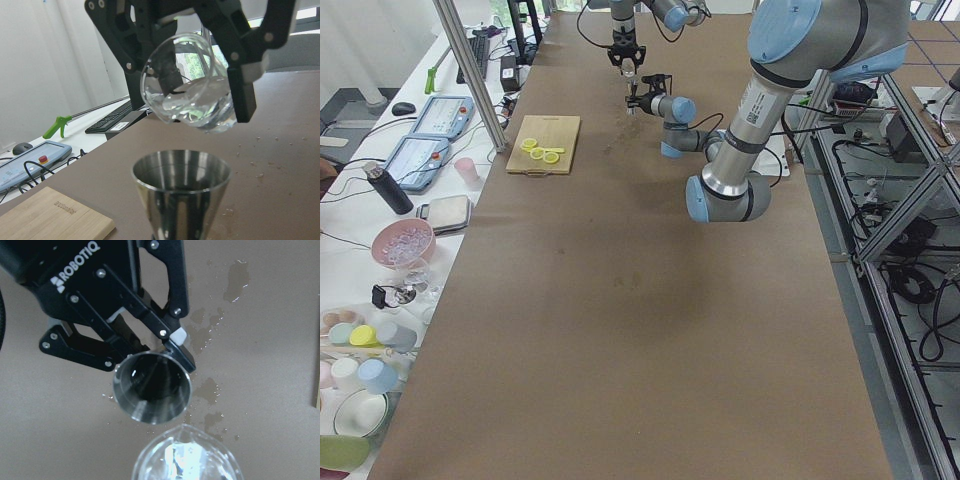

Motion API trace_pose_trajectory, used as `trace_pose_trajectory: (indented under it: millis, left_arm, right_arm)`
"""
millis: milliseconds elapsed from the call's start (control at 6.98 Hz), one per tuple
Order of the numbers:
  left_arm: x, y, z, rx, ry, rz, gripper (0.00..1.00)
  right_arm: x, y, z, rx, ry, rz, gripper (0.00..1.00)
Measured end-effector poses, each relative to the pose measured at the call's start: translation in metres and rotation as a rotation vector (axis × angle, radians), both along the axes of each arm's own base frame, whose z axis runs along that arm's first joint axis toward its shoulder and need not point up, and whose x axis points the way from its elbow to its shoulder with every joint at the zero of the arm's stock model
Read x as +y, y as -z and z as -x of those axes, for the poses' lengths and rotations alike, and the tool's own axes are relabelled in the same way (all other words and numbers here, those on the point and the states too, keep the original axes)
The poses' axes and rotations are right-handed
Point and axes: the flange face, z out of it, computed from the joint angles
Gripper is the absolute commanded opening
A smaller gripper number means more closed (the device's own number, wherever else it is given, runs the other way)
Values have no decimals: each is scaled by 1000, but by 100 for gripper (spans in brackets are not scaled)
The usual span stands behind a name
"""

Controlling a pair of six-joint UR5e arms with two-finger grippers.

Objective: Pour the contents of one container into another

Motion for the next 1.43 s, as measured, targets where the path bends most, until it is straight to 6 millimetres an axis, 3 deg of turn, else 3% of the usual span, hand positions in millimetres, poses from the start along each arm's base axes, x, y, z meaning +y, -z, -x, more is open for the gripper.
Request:
trace_pose_trajectory:
  millis: [1432]
  left_arm:
    - [1,-2,4,2,1,-1,0]
  right_arm:
    - [10,17,8,43,14,-106,0]
